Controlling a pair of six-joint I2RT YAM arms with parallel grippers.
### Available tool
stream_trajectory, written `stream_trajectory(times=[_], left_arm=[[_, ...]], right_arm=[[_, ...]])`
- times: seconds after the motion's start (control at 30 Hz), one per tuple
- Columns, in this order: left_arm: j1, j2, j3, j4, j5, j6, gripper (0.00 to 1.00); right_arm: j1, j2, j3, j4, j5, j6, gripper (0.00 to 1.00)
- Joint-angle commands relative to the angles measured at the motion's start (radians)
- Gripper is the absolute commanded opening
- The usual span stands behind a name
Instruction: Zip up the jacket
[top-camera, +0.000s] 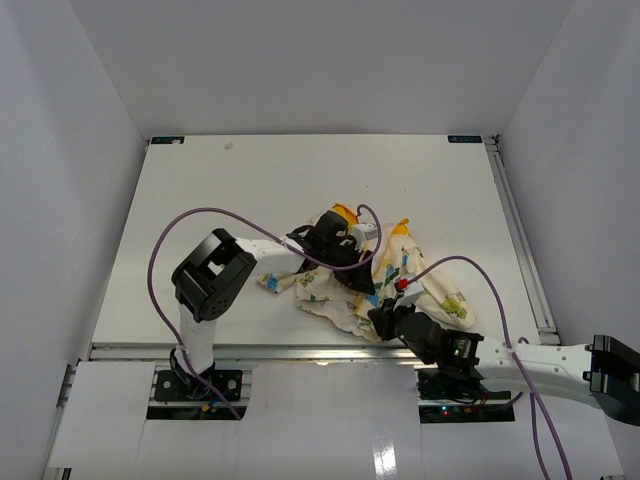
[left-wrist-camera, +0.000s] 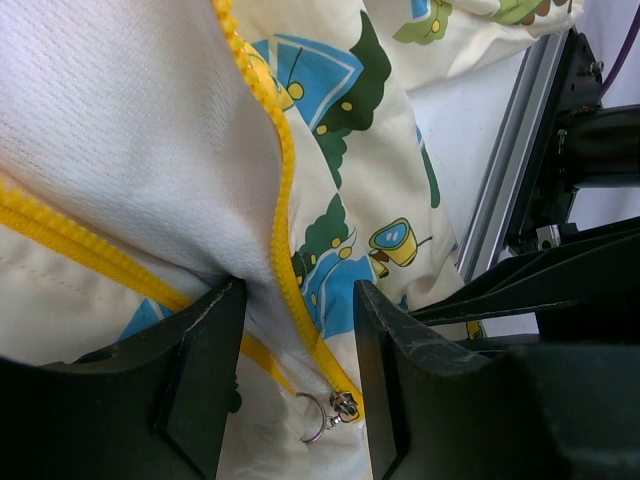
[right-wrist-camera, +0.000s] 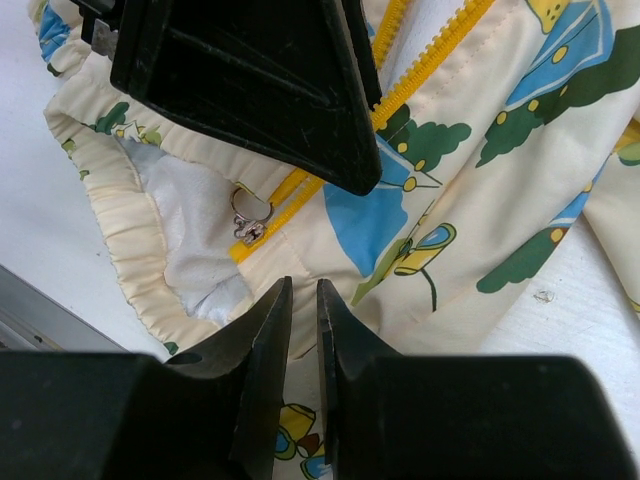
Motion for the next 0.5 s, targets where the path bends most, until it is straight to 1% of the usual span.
stream_trajectory(times=[0.0, 0.1, 0.13, 0.2, 0.23, 0.27, 0.37, 0.47], left_arm=[[-0.023, -0.025, 0.013, 0.000, 0.050, 0.015, 0.55], [-0.030, -0.032, 0.005, 0.000, 0.049, 0.013, 0.44], [-0.030, -0.033, 0.005, 0.002, 0.049, 0.010, 0.36], [-0.031, -0.034, 0.004, 0.002, 0.049, 0.002, 0.26], [-0.032, -0.035, 0.003, 0.002, 0.050, 0.001, 0.19], [-0.031, -0.037, 0.003, 0.003, 0.052, 0.000, 0.15], [-0.030, -0.057, -0.003, 0.004, 0.037, -0.012, 0.05], [-0.030, -0.087, -0.019, 0.011, 0.008, -0.025, 0.00]], right_arm=[[0.003, -0.004, -0.001, 0.008, 0.027, -0.002, 0.23], [0.003, 0.000, -0.006, 0.014, 0.027, 0.000, 0.23], [0.004, 0.002, -0.006, 0.014, 0.029, 0.001, 0.23], [0.004, 0.005, -0.006, 0.015, 0.035, 0.001, 0.23], [0.003, 0.007, -0.005, 0.014, 0.039, 0.001, 0.23], [0.004, 0.008, -0.003, 0.007, 0.043, 0.004, 0.24], [0.004, 0.009, 0.001, -0.018, 0.067, 0.023, 0.26], [0.004, -0.001, -0.003, -0.047, 0.097, 0.056, 0.28]])
